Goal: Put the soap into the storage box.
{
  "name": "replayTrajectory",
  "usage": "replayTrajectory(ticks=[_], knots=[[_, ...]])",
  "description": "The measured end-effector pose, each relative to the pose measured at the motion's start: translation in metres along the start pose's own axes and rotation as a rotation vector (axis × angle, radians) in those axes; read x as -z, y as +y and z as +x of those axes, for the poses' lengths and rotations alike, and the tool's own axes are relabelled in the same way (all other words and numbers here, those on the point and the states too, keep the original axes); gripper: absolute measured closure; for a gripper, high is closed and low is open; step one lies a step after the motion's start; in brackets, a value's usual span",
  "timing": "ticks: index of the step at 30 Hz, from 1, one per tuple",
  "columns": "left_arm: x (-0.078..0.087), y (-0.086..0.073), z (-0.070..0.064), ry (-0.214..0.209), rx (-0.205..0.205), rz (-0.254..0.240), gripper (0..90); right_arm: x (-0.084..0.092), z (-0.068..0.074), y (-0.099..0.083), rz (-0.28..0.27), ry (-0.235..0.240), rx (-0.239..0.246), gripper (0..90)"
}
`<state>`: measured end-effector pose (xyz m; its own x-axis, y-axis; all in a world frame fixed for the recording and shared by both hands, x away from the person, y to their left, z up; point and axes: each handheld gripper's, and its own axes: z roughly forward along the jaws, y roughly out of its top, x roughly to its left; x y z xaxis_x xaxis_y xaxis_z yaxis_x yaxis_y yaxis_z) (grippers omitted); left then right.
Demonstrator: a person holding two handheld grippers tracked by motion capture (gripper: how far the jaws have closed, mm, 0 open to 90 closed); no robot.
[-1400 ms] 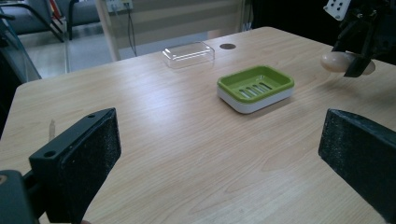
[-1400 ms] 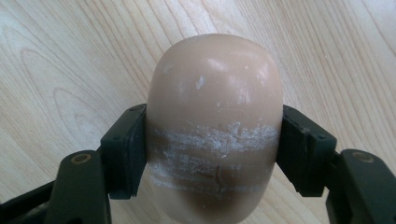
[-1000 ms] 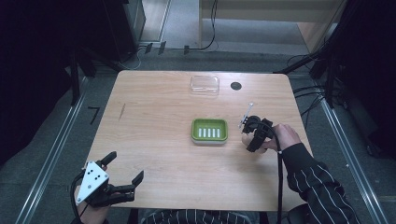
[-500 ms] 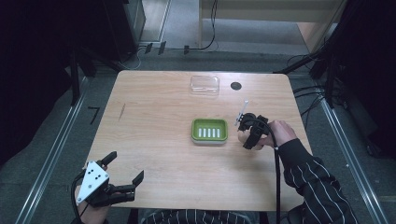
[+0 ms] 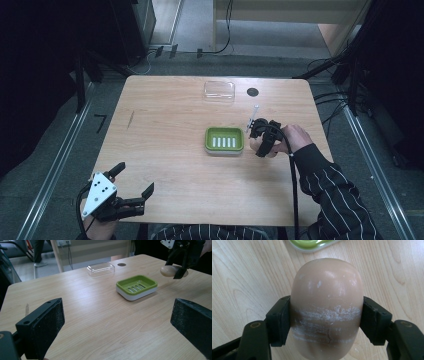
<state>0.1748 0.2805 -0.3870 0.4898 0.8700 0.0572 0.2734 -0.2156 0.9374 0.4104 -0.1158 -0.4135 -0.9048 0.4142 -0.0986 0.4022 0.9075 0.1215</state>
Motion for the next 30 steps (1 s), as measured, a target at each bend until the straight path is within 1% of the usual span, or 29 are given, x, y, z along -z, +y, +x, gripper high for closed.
replayTrajectory(ticks=[3,7,10,13,15,22,27,30], knots=[[0.0,0.0,0.0,0.001,0.0,0.0,0.0,0.002,0.0,0.003,-0.004,-0.004,0.003,33.5],[0.0,0.0,0.0,0.002,-0.001,0.0,0.0,0.002,-0.001,0.007,-0.012,-0.006,0.02,33.5],[0.0,0.0,0.0,0.002,-0.002,0.001,0.0,0.003,-0.002,0.009,-0.007,-0.012,0.032,33.5],[0.0,0.0,0.0,0.002,-0.004,0.003,0.0,0.004,-0.002,0.012,-0.015,-0.016,0.036,33.5],[0.001,0.0,0.0,0.002,-0.003,0.002,0.0,0.004,-0.002,0.013,-0.009,-0.012,0.045,33.5],[0.001,0.0,0.0,0.005,-0.003,0.003,0.0,0.007,-0.003,0.017,-0.015,-0.021,0.053,33.5],[0.002,-0.001,0.0,0.01,-0.002,0.003,0.0,0.009,-0.004,0.021,-0.021,-0.029,0.072,33.5],[0.002,-0.001,0.0,0.013,-0.001,0.003,0.0,0.011,-0.004,0.023,-0.024,-0.029,0.073,33.5]])
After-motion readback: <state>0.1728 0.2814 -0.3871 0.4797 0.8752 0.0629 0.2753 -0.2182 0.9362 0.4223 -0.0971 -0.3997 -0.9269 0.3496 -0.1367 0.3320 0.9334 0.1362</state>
